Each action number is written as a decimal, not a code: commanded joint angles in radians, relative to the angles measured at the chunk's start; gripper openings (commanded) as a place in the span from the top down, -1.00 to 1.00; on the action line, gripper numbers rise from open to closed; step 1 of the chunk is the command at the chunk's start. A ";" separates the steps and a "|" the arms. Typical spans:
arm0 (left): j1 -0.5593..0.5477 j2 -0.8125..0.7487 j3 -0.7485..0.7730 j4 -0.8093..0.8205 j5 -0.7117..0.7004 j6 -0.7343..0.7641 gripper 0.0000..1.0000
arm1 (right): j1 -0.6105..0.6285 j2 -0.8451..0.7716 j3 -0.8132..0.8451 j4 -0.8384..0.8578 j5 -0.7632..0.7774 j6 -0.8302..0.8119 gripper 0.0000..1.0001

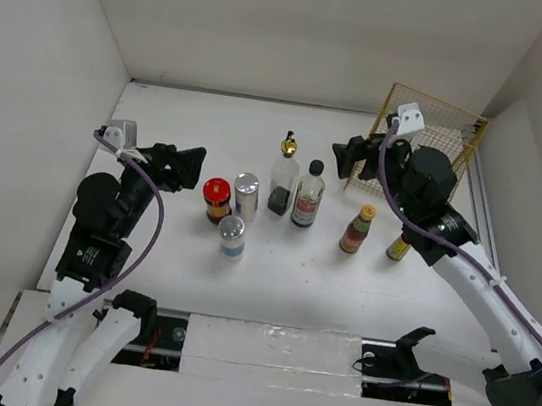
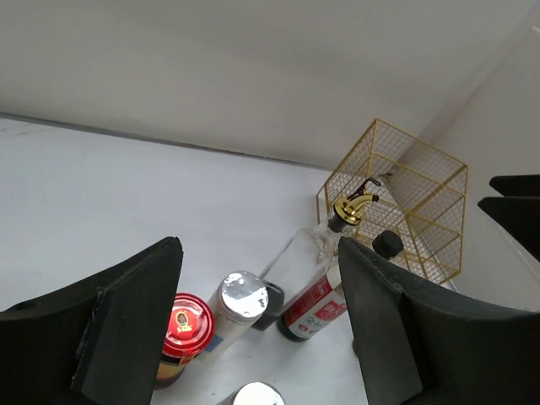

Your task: Organize the condiment bottles

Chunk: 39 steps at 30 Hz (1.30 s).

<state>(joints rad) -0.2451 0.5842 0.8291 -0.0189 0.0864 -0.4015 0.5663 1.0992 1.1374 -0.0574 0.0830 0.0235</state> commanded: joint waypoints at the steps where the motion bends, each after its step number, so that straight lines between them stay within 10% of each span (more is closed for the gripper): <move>1: 0.001 0.020 0.018 0.051 0.044 0.012 -0.43 | 0.015 0.033 0.010 0.054 0.000 0.006 -0.81; 4: 0.001 -0.026 -0.022 0.065 0.026 0.021 -0.41 | 0.036 0.079 0.038 0.070 -0.032 0.006 -0.15; 5: 0.001 -0.026 -0.034 0.076 0.026 0.021 -0.31 | 0.037 0.097 0.056 0.070 -0.032 0.006 0.45; 7: 0.001 -0.040 -0.045 0.076 0.013 0.021 -0.09 | 0.058 0.111 0.067 0.070 -0.042 0.006 0.99; 8: 0.001 -0.049 -0.054 0.076 0.003 0.021 -0.08 | 0.058 0.111 0.067 0.070 -0.042 -0.003 1.00; 10: 0.001 -0.049 -0.054 0.066 0.003 0.021 0.59 | 0.070 0.120 0.076 0.070 -0.042 -0.025 1.00; 14: 0.001 -0.037 -0.054 0.066 0.003 0.021 0.99 | 0.119 0.082 0.026 0.085 -0.106 -0.054 0.90; 19: 0.001 -0.017 -0.054 0.063 0.003 0.021 0.09 | 0.153 0.070 -0.063 0.105 -0.180 -0.080 -0.39; 27: 0.001 0.002 -0.045 0.063 0.012 0.012 -0.12 | 0.153 0.056 -0.108 0.094 0.004 -0.067 -0.71; 39: 0.001 0.025 -0.045 0.073 0.044 0.012 -0.14 | 0.100 0.202 -0.096 0.194 -0.032 -0.027 -0.57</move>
<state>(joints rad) -0.2451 0.6090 0.7761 0.0090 0.1081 -0.3904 0.6846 1.2968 1.0302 0.0357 0.0525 -0.0246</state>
